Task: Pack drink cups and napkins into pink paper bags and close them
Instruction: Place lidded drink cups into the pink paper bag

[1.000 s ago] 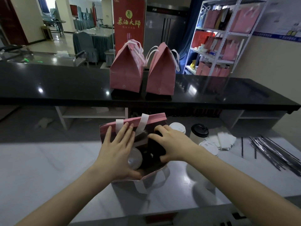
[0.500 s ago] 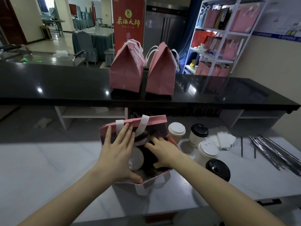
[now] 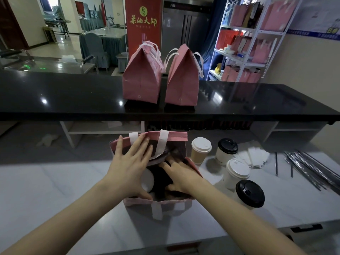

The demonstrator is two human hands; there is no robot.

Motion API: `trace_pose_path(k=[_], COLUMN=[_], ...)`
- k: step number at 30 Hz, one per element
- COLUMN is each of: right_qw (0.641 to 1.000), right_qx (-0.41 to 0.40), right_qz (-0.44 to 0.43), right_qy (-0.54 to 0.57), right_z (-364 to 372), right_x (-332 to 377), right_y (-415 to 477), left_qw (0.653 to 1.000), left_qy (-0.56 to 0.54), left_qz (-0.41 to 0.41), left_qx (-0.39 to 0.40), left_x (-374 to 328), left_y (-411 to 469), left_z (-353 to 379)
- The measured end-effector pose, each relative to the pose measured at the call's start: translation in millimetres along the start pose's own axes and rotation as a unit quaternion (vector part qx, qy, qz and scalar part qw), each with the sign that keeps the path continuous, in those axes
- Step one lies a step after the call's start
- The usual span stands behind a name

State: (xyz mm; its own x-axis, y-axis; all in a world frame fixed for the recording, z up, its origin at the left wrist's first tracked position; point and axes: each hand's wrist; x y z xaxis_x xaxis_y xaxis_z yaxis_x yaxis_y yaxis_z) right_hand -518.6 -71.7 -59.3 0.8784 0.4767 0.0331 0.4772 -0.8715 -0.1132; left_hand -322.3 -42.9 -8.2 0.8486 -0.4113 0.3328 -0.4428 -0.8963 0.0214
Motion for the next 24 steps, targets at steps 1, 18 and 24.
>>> trace_pose_path(k=[1, 18, 24], right_qw=[1.000, 0.982, 0.978], right_qx=[0.003, -0.143, -0.156], right_qz=[-0.001, -0.049, 0.127], right_qy=[0.010, -0.114, 0.059], right_z=[1.4, -41.1, -51.7], right_x=[4.7, -6.3, -46.5], right_y=[2.7, -0.7, -16.4], left_qw=[1.000, 0.984, 0.992], left_qy=[-0.003, -0.173, -0.126], left_qz=[0.001, -0.039, -0.009], left_qx=[0.004, -0.001, 0.010], left_x=[2.6, 29.2, 14.9], left_y=[1.3, 14.8, 10.0], left_z=[0.1, 2.6, 13.8])
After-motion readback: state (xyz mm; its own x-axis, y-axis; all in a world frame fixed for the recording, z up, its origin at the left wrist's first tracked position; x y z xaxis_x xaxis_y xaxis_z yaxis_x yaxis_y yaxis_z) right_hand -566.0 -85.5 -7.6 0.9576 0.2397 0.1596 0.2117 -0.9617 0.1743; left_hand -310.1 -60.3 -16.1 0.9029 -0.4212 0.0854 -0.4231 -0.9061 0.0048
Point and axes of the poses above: each hand's wrist, its own y-axis towards the middle knuckle, its own z-axis out of the palm, x = y × z
